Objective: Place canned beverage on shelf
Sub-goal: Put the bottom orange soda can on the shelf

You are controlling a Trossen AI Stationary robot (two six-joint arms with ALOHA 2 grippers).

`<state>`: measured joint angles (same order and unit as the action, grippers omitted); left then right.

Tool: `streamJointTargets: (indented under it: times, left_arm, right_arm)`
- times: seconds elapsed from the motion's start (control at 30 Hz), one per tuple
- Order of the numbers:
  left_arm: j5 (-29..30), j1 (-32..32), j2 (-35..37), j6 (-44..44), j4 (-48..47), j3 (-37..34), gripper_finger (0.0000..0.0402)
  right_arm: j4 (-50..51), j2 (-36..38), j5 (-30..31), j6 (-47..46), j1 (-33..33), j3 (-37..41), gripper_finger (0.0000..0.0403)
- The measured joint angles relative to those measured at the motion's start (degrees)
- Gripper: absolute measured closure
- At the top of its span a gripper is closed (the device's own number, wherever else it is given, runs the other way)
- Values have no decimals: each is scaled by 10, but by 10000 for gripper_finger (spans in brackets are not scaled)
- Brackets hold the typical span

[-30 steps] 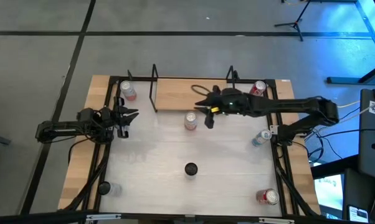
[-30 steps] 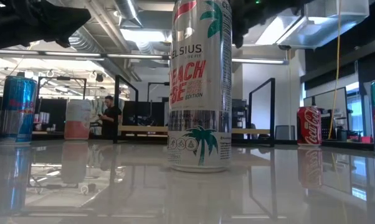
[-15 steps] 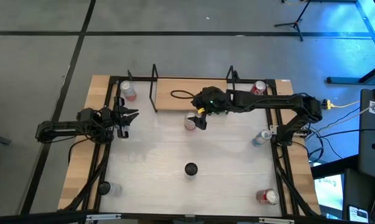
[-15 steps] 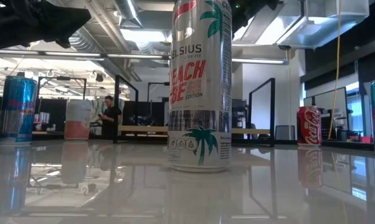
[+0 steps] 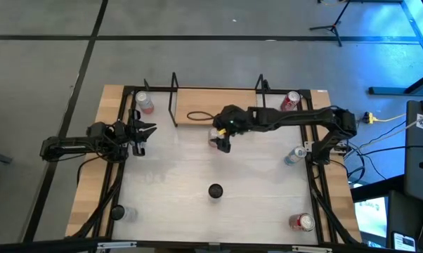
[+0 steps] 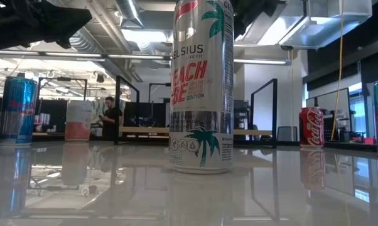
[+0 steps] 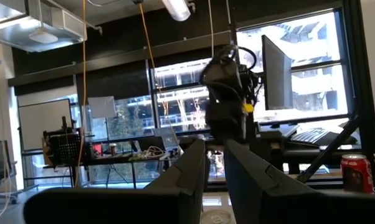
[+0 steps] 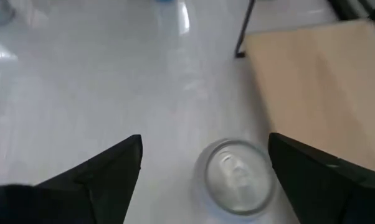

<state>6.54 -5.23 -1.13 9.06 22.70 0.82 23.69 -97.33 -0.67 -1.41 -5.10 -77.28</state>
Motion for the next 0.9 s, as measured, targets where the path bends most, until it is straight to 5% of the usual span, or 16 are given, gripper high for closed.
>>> streamJointTargets:
  times: [0.27,0.9]
  left_arm:
    - [0,0,0,0,0,0,349]
    - [-4,0,0,-1,-1,0,349]
  right_arm:
    - [13,-23,80,5,10,0,59]
    - [19,-83,101,4,2,1,59]
